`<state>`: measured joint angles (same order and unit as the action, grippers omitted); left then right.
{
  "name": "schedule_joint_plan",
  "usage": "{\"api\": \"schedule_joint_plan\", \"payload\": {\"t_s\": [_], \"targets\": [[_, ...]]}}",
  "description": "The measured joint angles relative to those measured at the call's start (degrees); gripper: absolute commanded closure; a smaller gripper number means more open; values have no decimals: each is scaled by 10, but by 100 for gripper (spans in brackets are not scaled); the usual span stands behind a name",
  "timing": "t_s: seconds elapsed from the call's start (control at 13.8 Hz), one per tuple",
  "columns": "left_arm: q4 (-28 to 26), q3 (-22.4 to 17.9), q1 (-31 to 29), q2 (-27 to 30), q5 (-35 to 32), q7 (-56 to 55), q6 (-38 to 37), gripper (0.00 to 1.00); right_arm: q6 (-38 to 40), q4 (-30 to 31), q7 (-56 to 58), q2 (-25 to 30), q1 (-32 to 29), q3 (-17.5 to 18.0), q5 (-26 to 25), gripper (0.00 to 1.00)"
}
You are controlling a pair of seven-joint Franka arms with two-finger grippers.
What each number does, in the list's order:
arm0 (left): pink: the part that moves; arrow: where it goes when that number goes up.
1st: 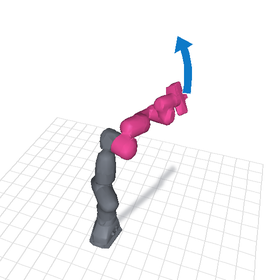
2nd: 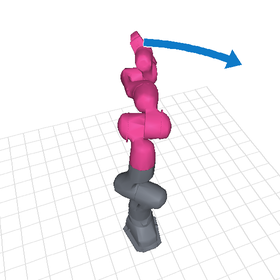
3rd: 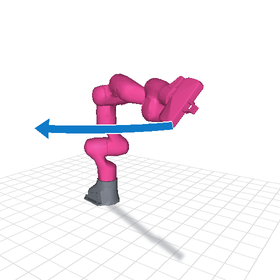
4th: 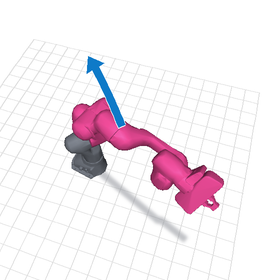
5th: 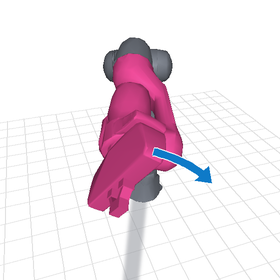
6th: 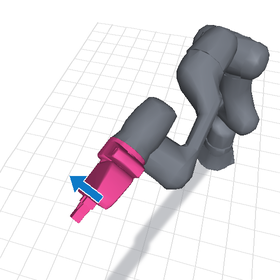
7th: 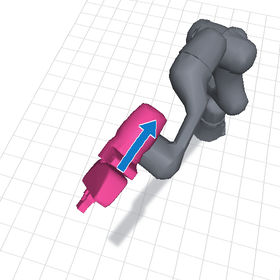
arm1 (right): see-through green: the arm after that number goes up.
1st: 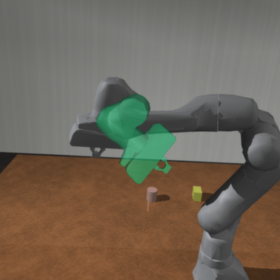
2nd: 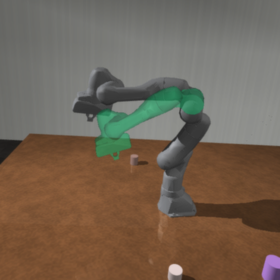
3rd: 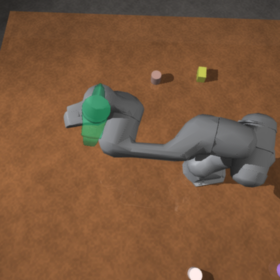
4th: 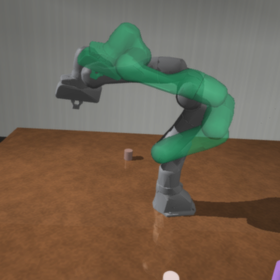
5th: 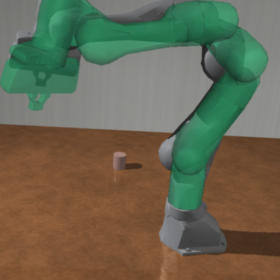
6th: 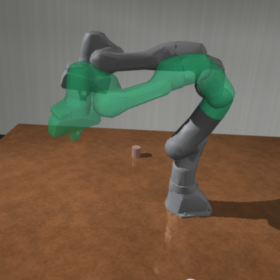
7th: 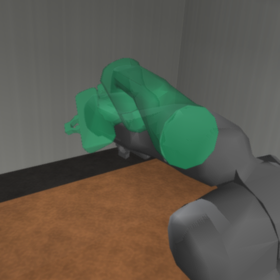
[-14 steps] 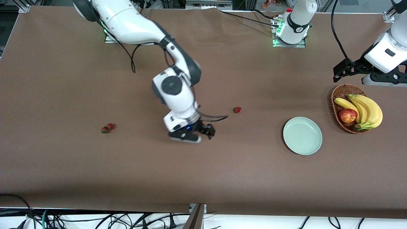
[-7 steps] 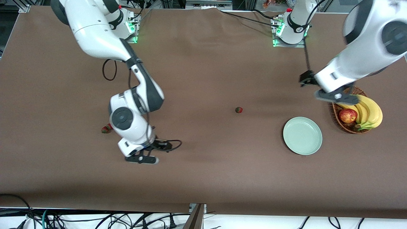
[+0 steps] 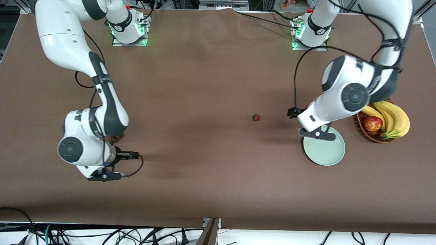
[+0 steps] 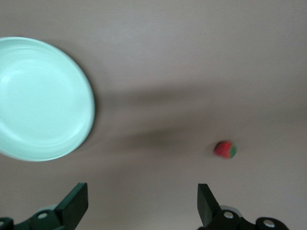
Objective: Collect all strawberries into plate
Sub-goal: 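Grasp the mid-table strawberry with the left gripper while the right gripper grasps another, then lower the strawberry onto the plate while the right gripper carries its strawberry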
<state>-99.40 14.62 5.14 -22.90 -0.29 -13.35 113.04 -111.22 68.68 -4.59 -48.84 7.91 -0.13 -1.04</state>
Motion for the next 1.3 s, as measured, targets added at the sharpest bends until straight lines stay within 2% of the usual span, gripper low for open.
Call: {"api": "schedule_joint_plan", "payload": {"t_s": [0.14, 0.29, 0.58, 0.72, 0.94, 1.09, 1.23, 1.3], "targets": [[-23, 3, 32, -20, 0, -71, 56, 0, 0, 25, 32, 5, -1, -22, 0, 0], [-69, 4, 69, -26, 0, -142, 133, 0, 0, 46, 47, 7, -1, -33, 0, 0], [-151, 3, 105, -31, 0, -185, 263, 0, 0, 91, 53, 9, 0, -41, 0, 0], [-165, 2, 117, -41, -9, -203, 290, 0, -8, 114, 71, 13, 0, -53, 0, 0], [-167, 2, 137, -62, -95, -265, 312, 0, -22, 143, 97, 18, -1, -68, 0, 0], [-167, 1, 138, -68, -127, -283, 315, 0, -26, 154, 98, 21, 0, -68, 0, 0], [-167, -1, 138, -72, -135, -283, 323, 7, -32, 165, 98, 23, 1, -68, 0, 0], [-167, -2, 138, -74, -138, -283, 330, 16, -42, 175, 98, 25, 1, -68, 0, 0]]}}
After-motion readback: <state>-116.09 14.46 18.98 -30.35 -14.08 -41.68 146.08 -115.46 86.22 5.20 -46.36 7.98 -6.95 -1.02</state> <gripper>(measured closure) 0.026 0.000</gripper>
